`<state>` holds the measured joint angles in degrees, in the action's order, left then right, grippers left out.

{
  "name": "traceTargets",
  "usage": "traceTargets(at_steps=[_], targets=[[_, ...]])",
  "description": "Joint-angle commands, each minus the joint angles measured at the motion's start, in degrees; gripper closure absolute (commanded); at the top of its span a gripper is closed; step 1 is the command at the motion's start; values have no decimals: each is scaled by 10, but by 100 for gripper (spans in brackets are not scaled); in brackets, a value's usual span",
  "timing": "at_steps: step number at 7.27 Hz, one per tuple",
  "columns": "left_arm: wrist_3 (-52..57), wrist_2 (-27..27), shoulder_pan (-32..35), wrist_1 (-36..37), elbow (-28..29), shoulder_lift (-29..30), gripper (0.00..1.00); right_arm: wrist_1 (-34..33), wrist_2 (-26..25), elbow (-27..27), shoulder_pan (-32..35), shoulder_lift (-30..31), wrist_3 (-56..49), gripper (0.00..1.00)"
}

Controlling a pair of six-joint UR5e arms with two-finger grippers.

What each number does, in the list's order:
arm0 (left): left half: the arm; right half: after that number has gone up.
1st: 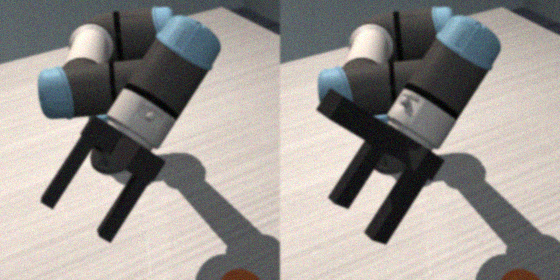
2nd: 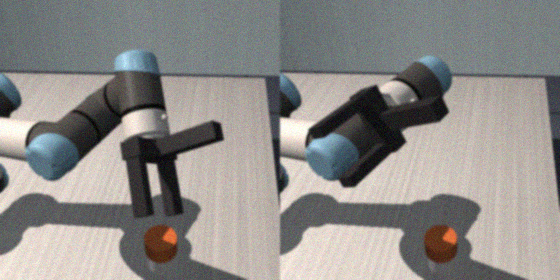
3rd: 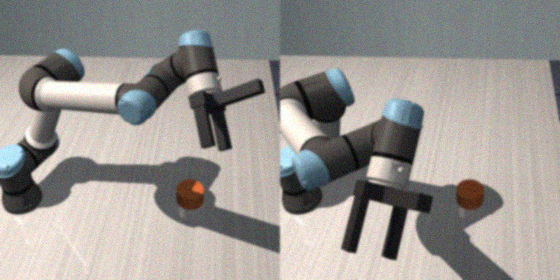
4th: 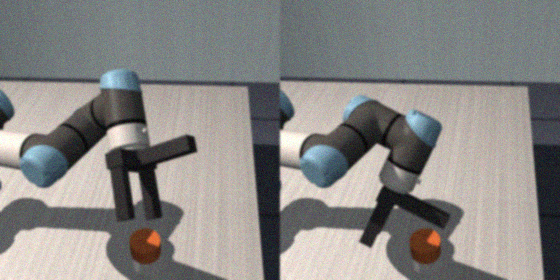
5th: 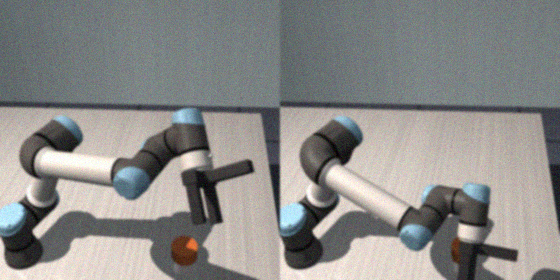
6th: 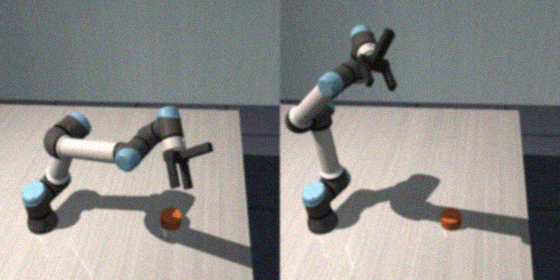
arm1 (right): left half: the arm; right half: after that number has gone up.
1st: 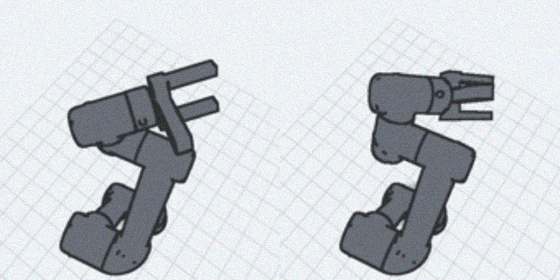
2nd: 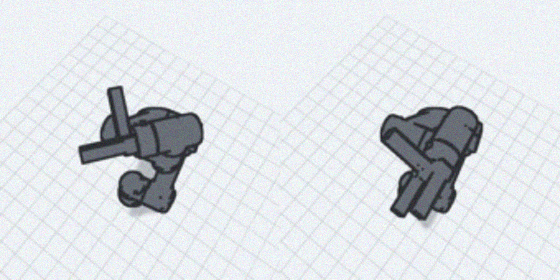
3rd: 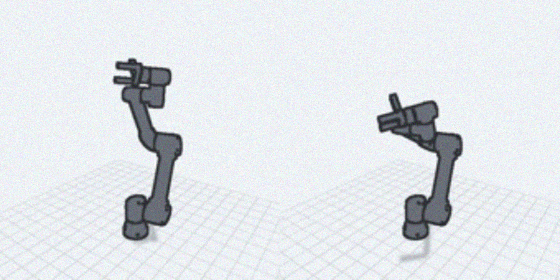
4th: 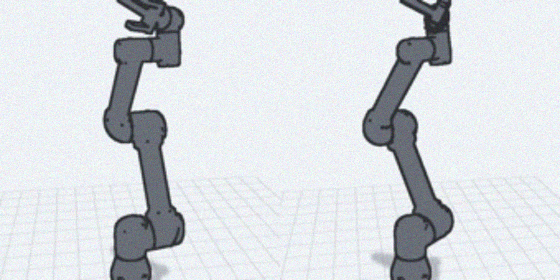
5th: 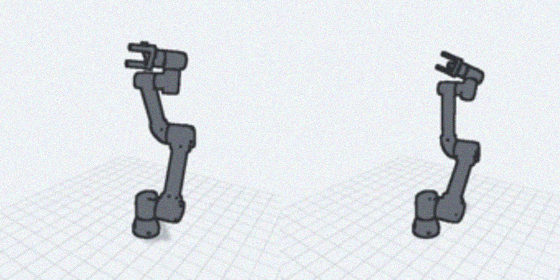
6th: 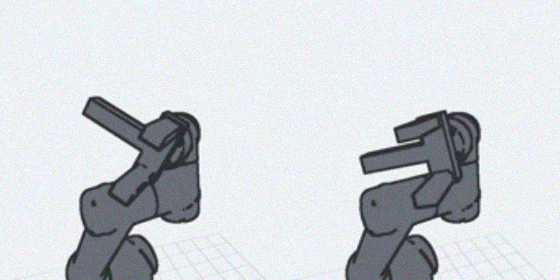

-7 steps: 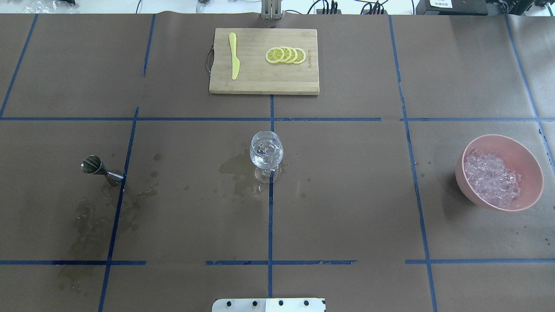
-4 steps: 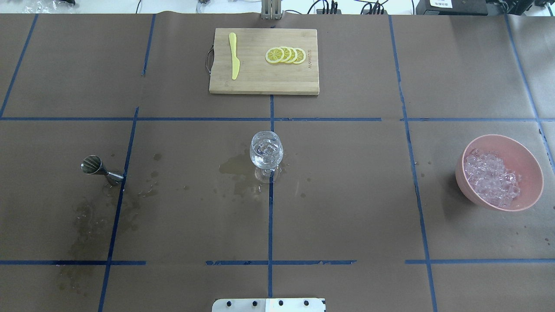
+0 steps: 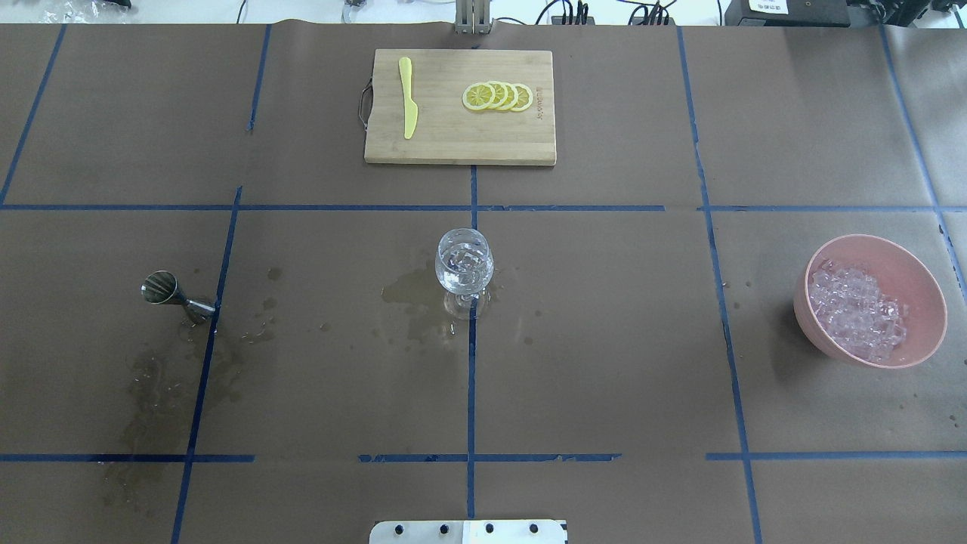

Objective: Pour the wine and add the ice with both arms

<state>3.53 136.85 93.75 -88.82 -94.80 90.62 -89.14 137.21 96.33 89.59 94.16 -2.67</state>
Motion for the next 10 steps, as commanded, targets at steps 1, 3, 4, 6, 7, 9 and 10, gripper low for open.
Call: traceTargets(at_steps=[1,3,4,6,7,9,10], targets=[[1,0,1,0,3,10,0,1,-4,-1,0,1,-2,0],[0,0,1,-2,2,9,0,1,-4,2,1,0,1,0],[0,0,1,-2,2,10,0,1,-4,5,1,0,21,0],[-2,0,1,-2,2,10,0,2,-4,7,1,1,34,0],[-15,0,1,-2,1,10,0,2,-4,7,1,0,34,0],[-24,0,1,-2,1,10,0,2,-4,7,1,1,35,0],[-55,0,1,-6,-1,10,0,2,-4,7,1,0,35,0]])
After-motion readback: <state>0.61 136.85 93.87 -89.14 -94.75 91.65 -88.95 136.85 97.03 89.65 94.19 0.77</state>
